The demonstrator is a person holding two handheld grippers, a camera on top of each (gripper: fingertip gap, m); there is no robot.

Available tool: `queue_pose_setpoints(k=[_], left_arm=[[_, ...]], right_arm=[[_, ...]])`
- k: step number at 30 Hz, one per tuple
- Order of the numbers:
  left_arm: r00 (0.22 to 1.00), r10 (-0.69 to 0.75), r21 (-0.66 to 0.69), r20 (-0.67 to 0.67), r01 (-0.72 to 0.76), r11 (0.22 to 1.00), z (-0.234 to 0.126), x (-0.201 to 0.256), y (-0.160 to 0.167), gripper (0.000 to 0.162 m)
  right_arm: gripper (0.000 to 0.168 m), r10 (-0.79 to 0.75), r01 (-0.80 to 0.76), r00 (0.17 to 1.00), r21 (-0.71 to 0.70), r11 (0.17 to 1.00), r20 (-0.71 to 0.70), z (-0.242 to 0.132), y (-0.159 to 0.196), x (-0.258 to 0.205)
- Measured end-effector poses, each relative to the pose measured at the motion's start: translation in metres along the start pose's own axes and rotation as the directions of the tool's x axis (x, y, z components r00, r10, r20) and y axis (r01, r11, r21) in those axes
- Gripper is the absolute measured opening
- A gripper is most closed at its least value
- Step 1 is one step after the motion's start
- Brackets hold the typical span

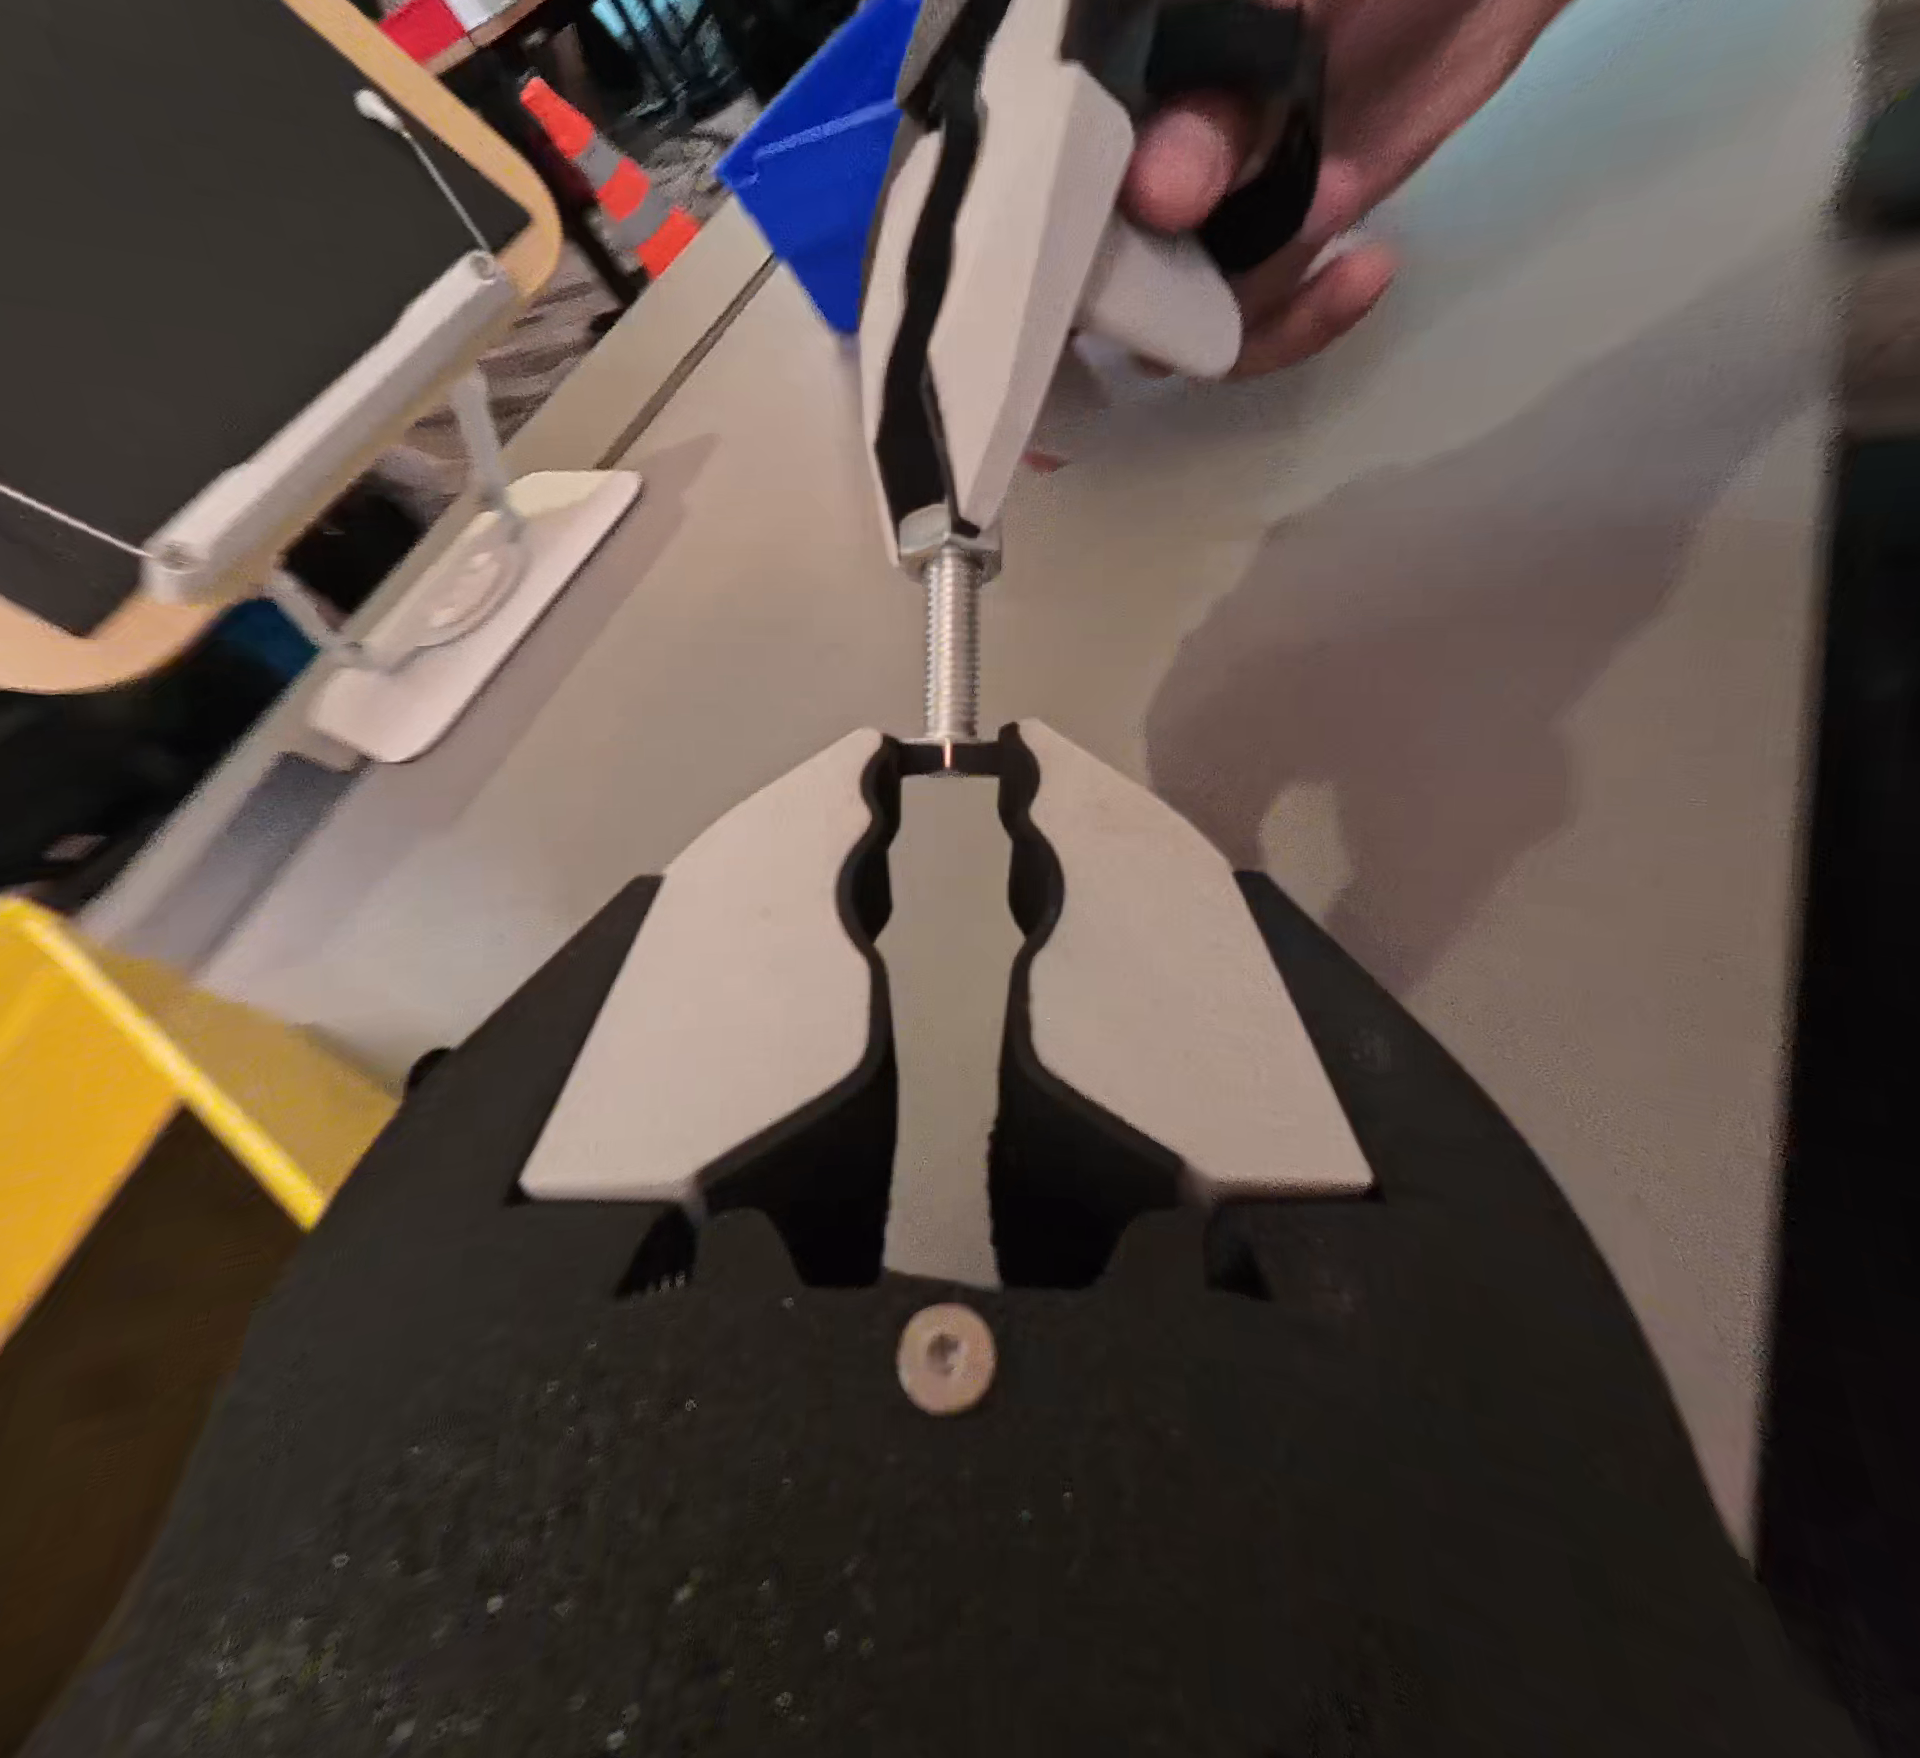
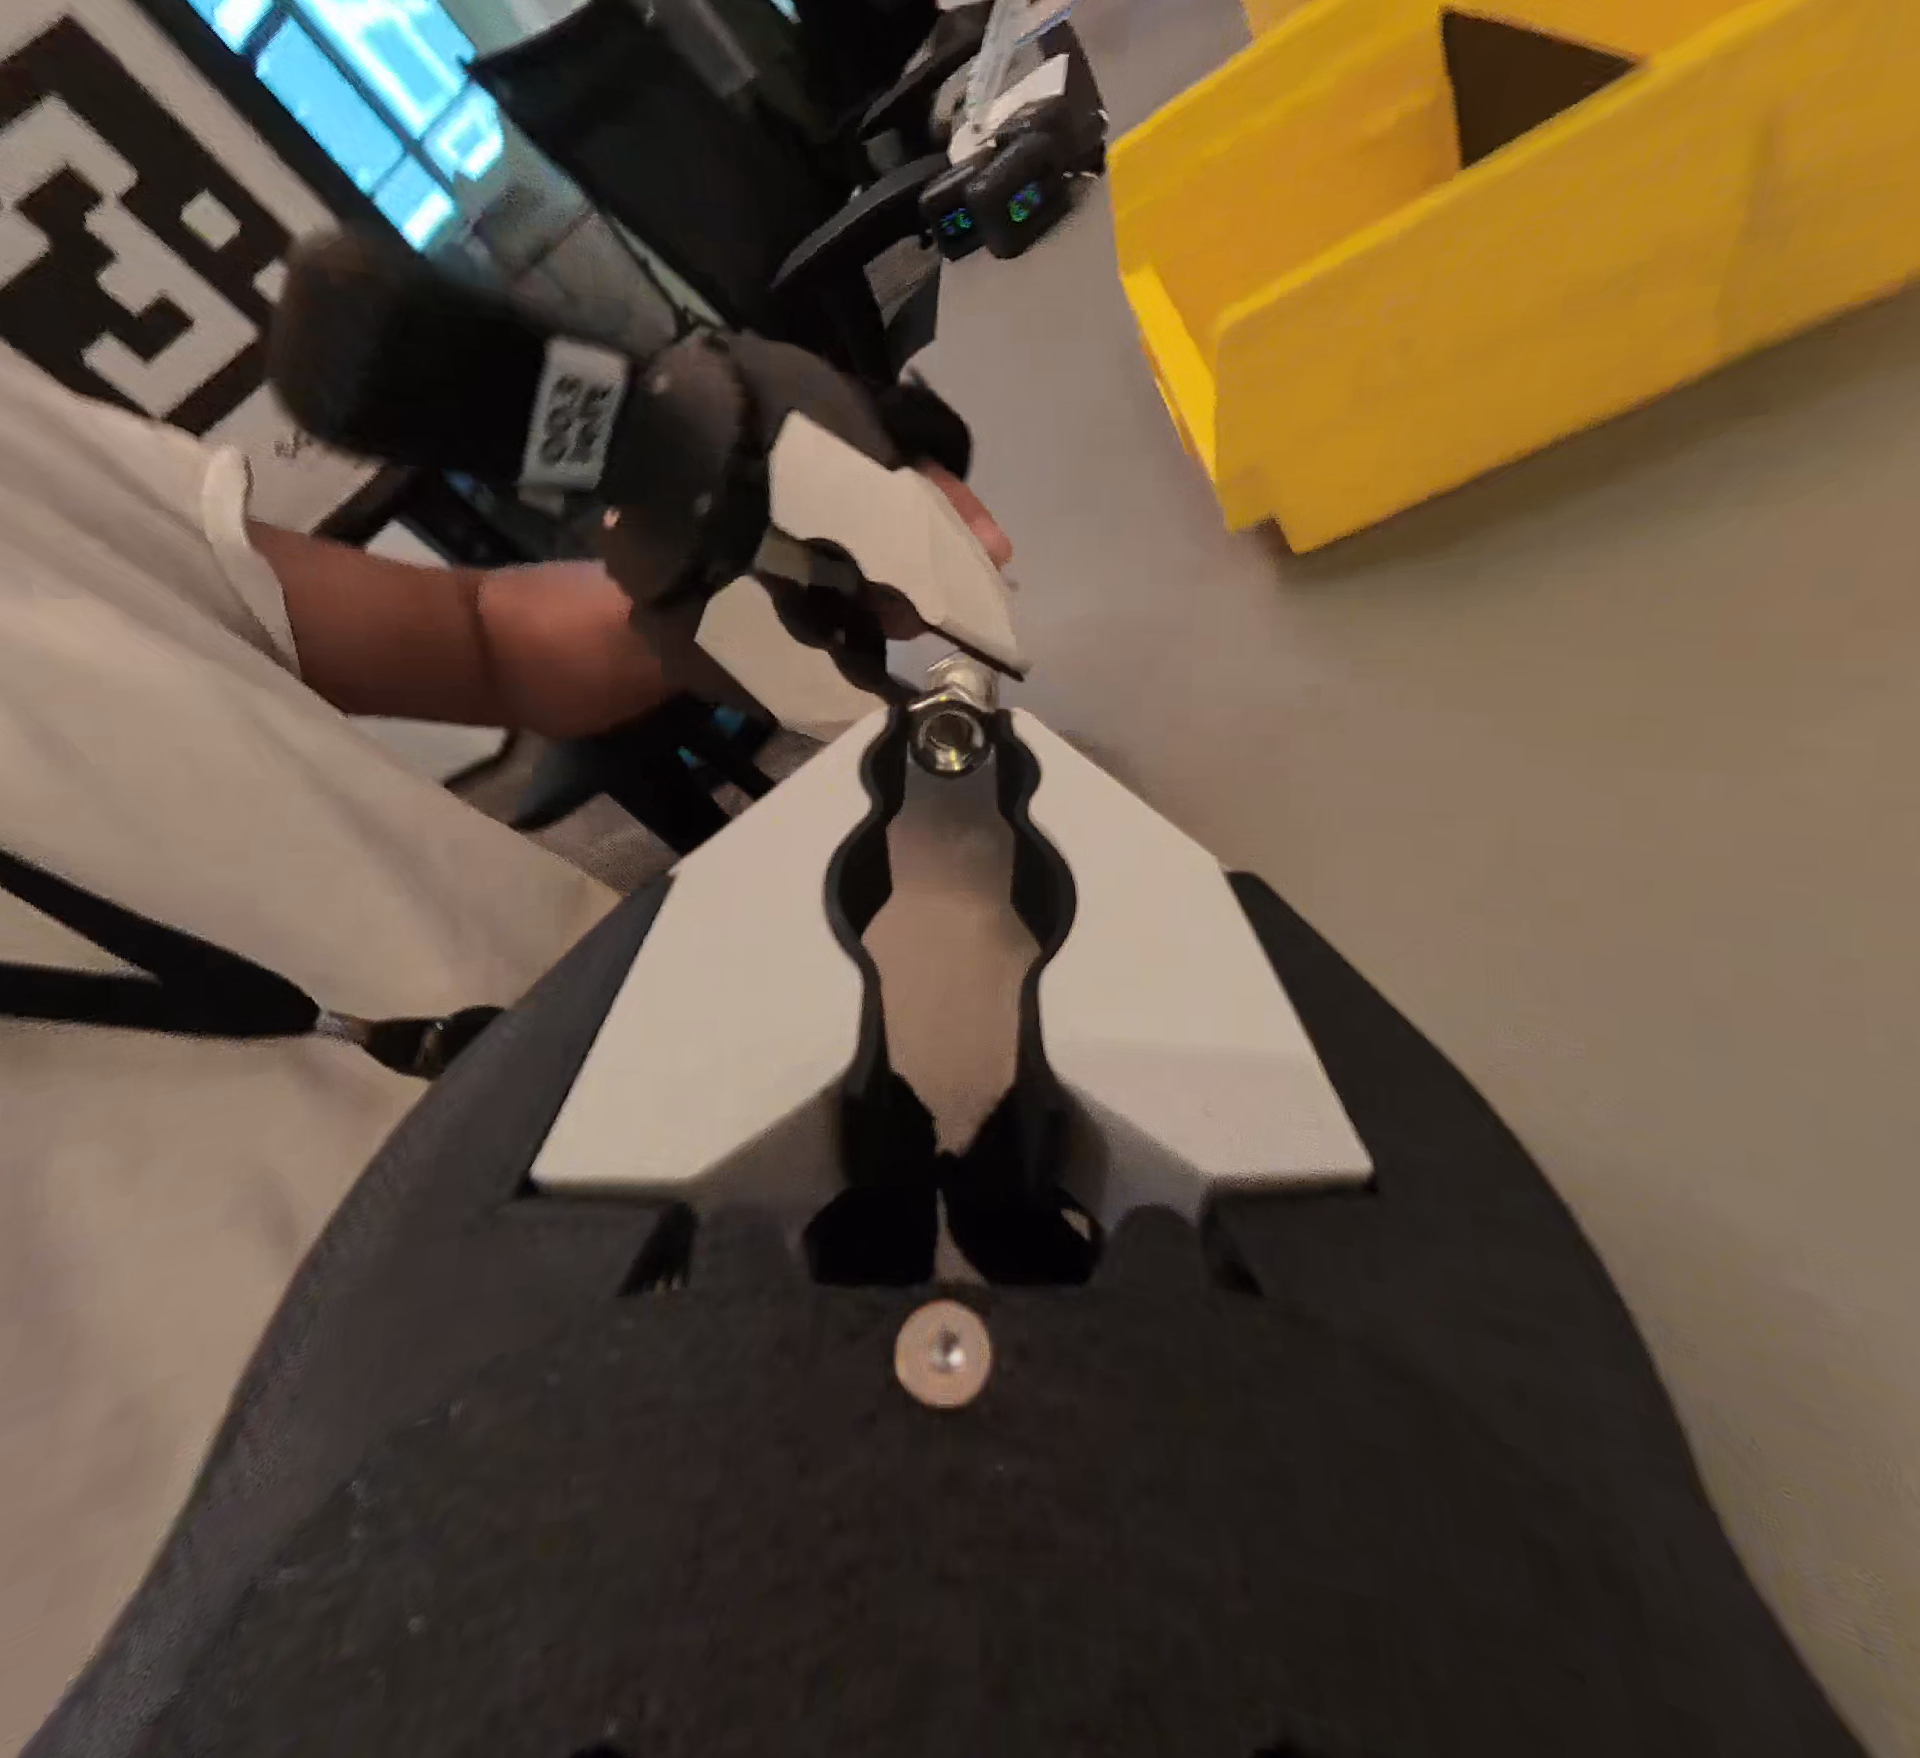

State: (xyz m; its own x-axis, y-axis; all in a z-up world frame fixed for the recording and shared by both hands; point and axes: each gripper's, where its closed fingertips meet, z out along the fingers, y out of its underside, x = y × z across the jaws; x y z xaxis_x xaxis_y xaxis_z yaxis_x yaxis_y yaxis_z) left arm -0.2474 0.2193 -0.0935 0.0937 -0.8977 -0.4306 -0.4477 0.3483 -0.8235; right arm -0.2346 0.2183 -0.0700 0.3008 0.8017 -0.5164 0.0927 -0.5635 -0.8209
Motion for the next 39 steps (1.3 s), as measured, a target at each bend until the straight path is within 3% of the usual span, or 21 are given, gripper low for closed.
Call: queue_pose_setpoints(k=[4, 7, 12, 14, 21, 39], left_arm=[[0.979, 0.173, -0.122, 0.105, -0.160, 0.980, 0.007, -0.004, 0.012, 0.018], [0.931, 0.322, -0.207, 0.169, -0.286, 0.936, 0.007, -0.009, 0.017, 0.018], [0.843, 0.501, -0.316, 0.196, -0.430, 0.846, 0.008, -0.011, 0.023, 0.018], [0.851, 0.487, -0.315, 0.196, -0.416, 0.853, 0.008, -0.011, 0.023, 0.018], [0.881, 0.436, -0.307, 0.183, -0.370, 0.877, 0.010, -0.013, 0.028, 0.018], [0.919, 0.365, -0.300, 0.149, -0.310, 0.902, 0.013, -0.013, 0.037, 0.018]], right_arm=[[0.016, 0.280, -0.278, 0.960, 0.062, 0.958, -0.016, 0.002, 0.009, 0.015], [0.016, 0.548, -0.551, 0.834, 0.135, 0.823, 0.063, 0.004, 0.011, 0.022], [0.016, 0.722, -0.727, 0.686, 0.133, 0.673, 0.094, 0.006, 0.019, 0.026], [0.016, 0.739, -0.743, 0.668, 0.134, 0.655, 0.091, 0.007, 0.018, 0.026], [0.018, 0.637, -0.634, 0.771, 0.112, 0.765, 0.007, 0.007, 0.016, 0.025], [0.023, 0.651, -0.658, 0.752, 0.045, 0.752, 0.104, 0.015, 0.020, 0.011]])
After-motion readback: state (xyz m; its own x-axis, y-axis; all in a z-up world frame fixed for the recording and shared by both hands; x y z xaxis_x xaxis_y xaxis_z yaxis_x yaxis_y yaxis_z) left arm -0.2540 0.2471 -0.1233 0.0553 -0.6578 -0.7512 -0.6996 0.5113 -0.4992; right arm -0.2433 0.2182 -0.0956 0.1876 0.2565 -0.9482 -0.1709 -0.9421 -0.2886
